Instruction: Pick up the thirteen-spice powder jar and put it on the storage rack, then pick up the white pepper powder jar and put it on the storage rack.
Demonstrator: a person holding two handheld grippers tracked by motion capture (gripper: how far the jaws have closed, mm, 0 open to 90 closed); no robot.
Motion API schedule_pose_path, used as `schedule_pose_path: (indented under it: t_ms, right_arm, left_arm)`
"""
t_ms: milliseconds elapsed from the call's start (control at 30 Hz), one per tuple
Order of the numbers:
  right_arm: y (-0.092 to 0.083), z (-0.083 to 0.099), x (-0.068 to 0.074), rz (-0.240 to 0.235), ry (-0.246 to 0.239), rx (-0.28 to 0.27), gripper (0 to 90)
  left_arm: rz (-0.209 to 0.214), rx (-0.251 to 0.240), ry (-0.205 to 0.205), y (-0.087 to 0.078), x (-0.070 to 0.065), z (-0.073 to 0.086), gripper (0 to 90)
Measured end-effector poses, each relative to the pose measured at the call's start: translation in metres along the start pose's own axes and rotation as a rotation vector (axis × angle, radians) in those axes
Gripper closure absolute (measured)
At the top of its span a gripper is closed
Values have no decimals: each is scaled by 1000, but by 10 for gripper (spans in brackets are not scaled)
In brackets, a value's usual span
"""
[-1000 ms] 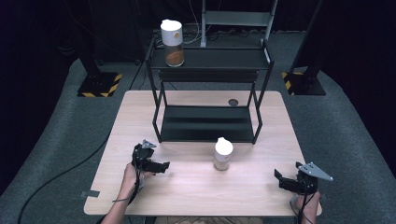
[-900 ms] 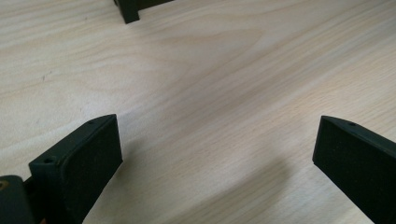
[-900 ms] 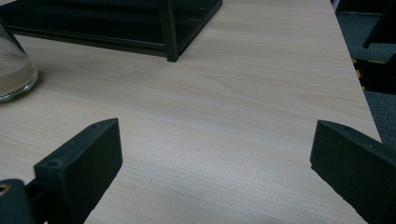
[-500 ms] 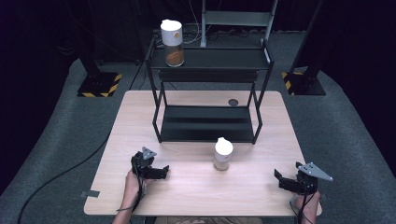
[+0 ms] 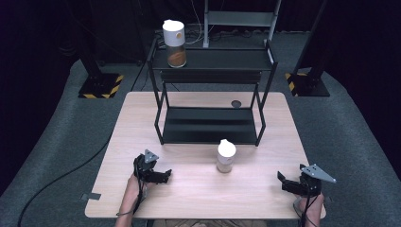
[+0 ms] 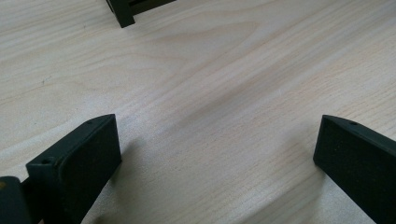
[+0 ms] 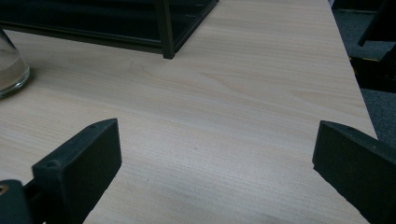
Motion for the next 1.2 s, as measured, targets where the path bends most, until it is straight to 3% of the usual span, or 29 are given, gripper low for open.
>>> schedule_pose_path:
  t_ms: [167, 367, 500, 600, 767, 833, 1033, 1200]
  right_arm:
    - [0, -1, 4, 21, -4, 3, 3]
    - [5, -6, 4, 9, -10, 33, 0]
    - [12, -10, 14, -36, 4, 29, 0]
    - [17, -14, 35, -109, -17, 4, 0]
    - [35, -32, 79, -247, -134, 8, 0]
    - [44, -38, 93, -279, -168, 13, 0]
    - [65, -55, 123, -323, -240, -1, 0]
    - [82, -65, 134, -338, -257, -2, 0]
  left_arm:
    - [5, -3, 1, 0, 0, 1, 2]
    - [5, -3, 2, 0, 0, 0, 3]
    - [3, -4, 2, 0, -1, 1, 3]
    - [4, -3, 0, 0, -1, 1, 2]
    - [4, -3, 0, 0, -1, 1, 3]
    - [5, -4, 1, 0, 0, 1, 3]
    - [5, -3, 1, 0, 0, 1, 4]
    - [6, -3, 3, 0, 0, 1, 5]
Point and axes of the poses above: each handheld gripper's, and its own axes: y roughly forward along the jaws, z roughly out of its underside, x roughly to its left, the point moved 3 cm from there along y, roughly forward along the jaws, and after that the axes turned 2 degrees about z, right-handed, at the moved point
